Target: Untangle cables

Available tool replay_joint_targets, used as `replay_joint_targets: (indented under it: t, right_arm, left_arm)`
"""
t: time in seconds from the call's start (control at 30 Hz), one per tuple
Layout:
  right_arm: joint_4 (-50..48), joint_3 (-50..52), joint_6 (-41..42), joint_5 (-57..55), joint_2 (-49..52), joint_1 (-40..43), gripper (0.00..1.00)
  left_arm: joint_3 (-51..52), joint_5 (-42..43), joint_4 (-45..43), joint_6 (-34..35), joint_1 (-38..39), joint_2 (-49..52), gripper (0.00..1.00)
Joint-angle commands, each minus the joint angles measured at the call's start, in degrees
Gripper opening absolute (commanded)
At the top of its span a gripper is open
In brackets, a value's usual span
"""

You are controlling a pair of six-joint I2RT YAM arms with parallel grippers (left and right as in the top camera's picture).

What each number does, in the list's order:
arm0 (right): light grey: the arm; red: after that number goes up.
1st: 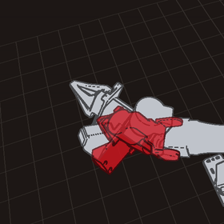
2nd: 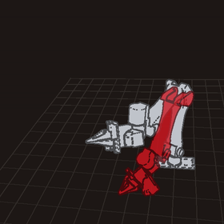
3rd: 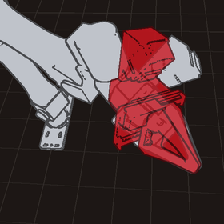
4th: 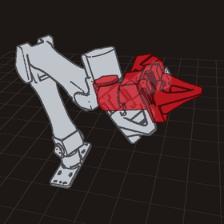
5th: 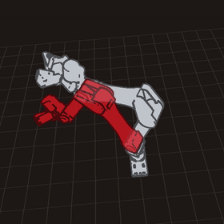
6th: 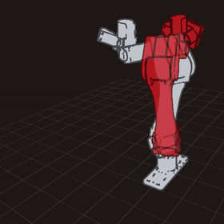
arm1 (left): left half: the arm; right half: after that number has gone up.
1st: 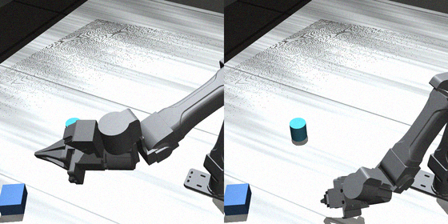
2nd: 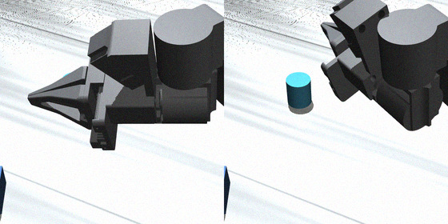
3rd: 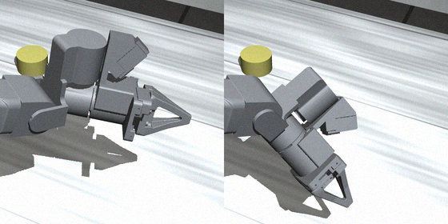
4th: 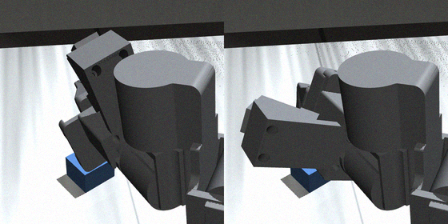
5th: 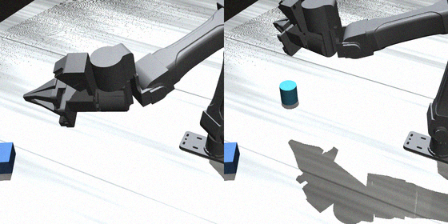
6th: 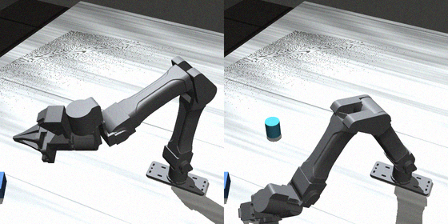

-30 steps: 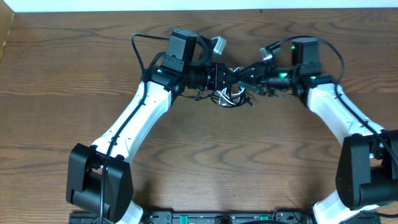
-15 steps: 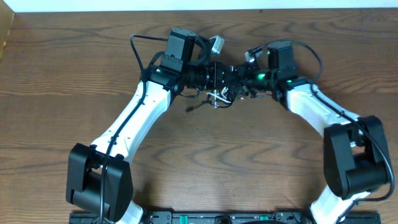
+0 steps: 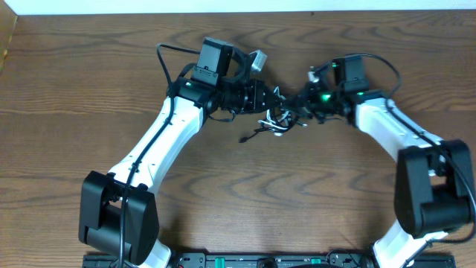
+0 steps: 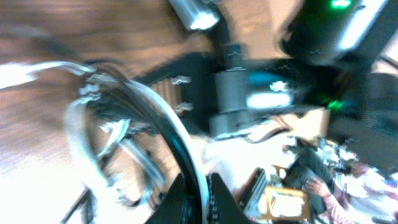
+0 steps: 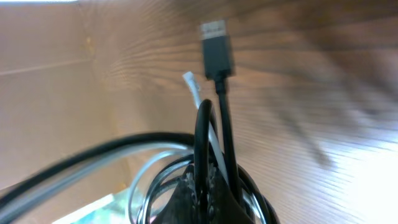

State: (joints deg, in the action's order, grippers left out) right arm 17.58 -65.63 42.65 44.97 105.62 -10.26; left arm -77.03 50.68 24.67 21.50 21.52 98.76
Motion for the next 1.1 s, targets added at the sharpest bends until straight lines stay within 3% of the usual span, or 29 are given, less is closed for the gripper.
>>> replay_joint_targets:
  t: [0.0, 0.17, 0.33, 0.57, 0.73, 0.97, 1.07]
  right_arm:
    - [11.3, 0.0, -11.4, -14.5, -6.7, 2.1, 0.01]
    - [20.2, 0.0, -16.2, -20.4, -9.1, 2.9, 0.01]
    - [19.7, -0.1, -22.4, -6.8, -16.5, 7.6, 0.01]
    - [19.8, -0.1, -22.8, 3.0, -28.4, 13.0, 0.01]
    - [23.0, -0.1, -22.8, 7.3, -36.1, 17.2, 0.01]
    - [29.0, 0.0, -24.3, 2.9, -37.7, 18.0, 0.01]
    - [32.2, 0.0, -25.6, 0.0, -36.2, 17.5, 0.09]
  left_arm:
    - [-0.3, -5.5, 4.9, -6.3, -2.0, -0.2, 0.07]
    - [-0.3, -5.9, 8.5, -12.0, -2.1, -0.2, 0.07]
    - [0.2, -15.6, 16.0, -18.8, -2.1, -0.2, 0.07]
    - [2.5, -15.8, 16.2, -23.8, -0.7, 0.5, 0.08]
    - [4.7, -15.8, 14.0, -24.3, 1.8, 3.8, 0.08]
    - [4.7, -15.8, 12.0, -24.3, 3.8, 8.9, 0.11]
    - [4.7, -17.0, 11.0, -24.2, 3.9, 10.2, 0.12]
